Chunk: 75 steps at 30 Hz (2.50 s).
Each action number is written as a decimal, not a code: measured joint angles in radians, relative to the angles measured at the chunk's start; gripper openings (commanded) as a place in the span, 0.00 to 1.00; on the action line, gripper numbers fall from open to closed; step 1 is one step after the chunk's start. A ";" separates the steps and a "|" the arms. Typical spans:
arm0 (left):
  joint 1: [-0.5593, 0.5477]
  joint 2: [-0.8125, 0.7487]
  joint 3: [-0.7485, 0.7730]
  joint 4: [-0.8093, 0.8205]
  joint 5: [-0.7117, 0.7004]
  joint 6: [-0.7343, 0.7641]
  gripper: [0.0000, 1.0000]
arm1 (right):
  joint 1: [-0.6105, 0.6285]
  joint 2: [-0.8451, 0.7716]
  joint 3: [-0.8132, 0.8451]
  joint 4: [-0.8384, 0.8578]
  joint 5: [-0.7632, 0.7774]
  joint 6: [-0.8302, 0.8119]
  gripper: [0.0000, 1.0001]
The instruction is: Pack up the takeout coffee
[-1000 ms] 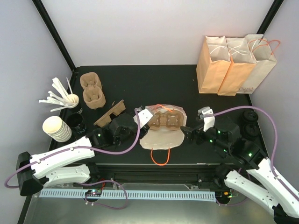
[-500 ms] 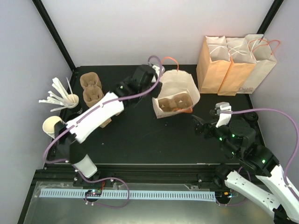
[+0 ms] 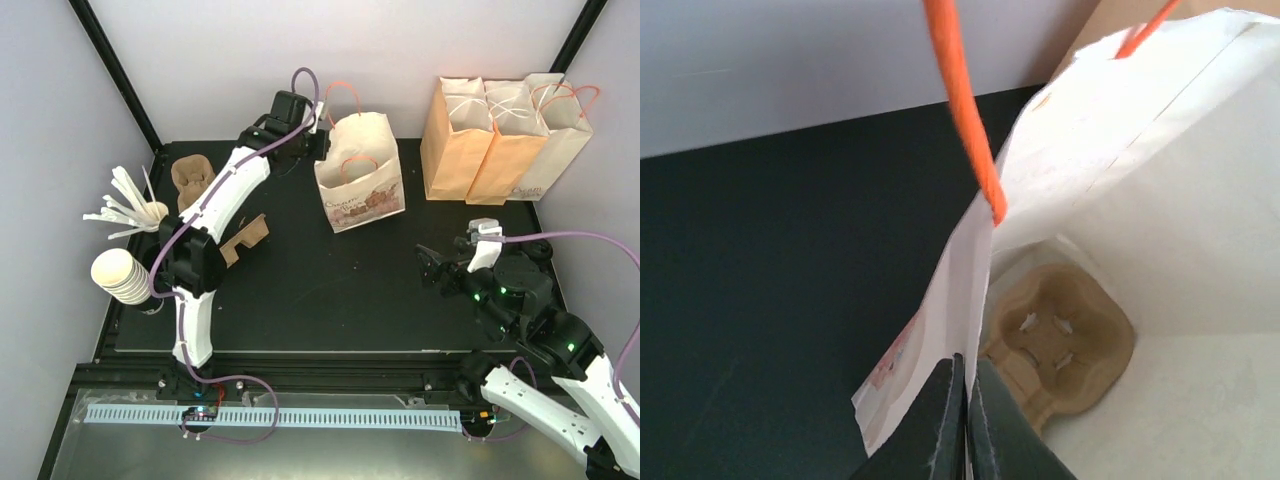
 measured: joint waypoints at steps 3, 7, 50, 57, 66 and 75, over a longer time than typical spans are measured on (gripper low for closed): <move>0.030 0.001 0.000 0.003 0.043 -0.018 0.22 | 0.000 0.008 0.000 0.000 0.000 0.006 0.99; 0.052 0.001 0.000 0.002 0.110 -0.045 0.62 | 0.000 0.025 0.000 -0.001 0.000 0.008 1.00; 0.391 -1.212 -1.126 -0.326 -0.328 -0.212 0.56 | 0.059 0.370 -0.064 0.280 -0.600 -0.012 1.00; 0.537 -1.086 -1.126 -0.265 -0.355 -0.241 0.52 | 0.061 0.311 -0.111 0.284 -0.605 -0.012 1.00; 0.657 -0.938 -1.124 -0.186 -0.317 -0.207 0.44 | 0.061 0.285 -0.115 0.283 -0.594 -0.033 1.00; 0.668 -0.785 -1.083 -0.177 -0.242 -0.188 0.39 | 0.061 0.203 -0.227 0.315 -0.555 -0.012 1.00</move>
